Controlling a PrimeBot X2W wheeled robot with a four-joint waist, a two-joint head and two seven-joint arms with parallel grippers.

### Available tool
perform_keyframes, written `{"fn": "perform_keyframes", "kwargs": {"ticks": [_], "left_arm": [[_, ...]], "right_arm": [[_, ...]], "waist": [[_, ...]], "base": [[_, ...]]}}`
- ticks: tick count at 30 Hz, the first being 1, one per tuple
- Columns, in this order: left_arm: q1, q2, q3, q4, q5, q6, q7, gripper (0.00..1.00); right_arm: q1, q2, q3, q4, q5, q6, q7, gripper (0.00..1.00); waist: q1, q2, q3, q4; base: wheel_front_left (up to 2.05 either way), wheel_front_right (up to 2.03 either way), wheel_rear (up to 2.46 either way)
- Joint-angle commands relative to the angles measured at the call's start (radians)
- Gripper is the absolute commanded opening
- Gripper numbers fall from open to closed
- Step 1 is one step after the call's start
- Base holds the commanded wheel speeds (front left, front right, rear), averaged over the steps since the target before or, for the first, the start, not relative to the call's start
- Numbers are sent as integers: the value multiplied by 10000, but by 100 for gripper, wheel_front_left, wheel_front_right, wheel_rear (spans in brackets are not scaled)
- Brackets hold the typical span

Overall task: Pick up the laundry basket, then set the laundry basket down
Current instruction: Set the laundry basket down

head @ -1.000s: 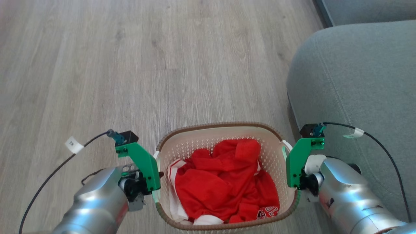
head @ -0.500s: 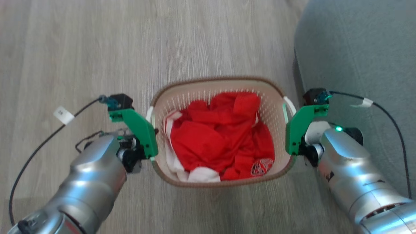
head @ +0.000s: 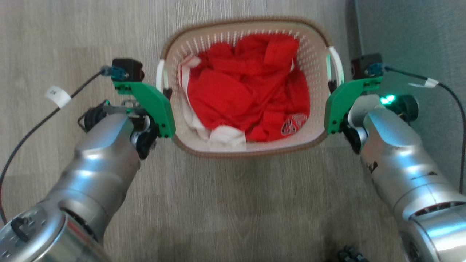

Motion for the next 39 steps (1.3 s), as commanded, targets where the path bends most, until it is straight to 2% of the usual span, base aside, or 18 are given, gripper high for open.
{"fn": "perform_keyframes", "kwargs": {"ticks": [1,12,20,28,39], "left_arm": [[-542,637,172,318,124,211,-388,0],[-1190,567,-125,358,706,224,-1804,0],[-1714,607,74,199,1073,221,-2176,0],[-1624,805,1015,-709,2040,485,-2185,0],[-1184,440,1388,-207,2419,176,-2186,0]], "right_arm": [[-139,-304,-155,-88,-336,-105,-302,0],[-717,-304,-1205,-224,-1996,-105,-1541,0],[-768,-304,-1948,-867,-2909,-105,-1773,0],[-681,-304,-2491,-1099,-3273,-105,-1789,0],[-680,-304,-2472,-433,-2988,-105,-1704,0]], "waist": [[-3,1,661,47],[-3,1,2050,121],[-3,1,3056,144],[-3,1,3667,193],[-3,1,3787,230]], "base": [[0,0,0],[0,0,0],[0,0,0],[0,0,0],[0,0,0]]}}
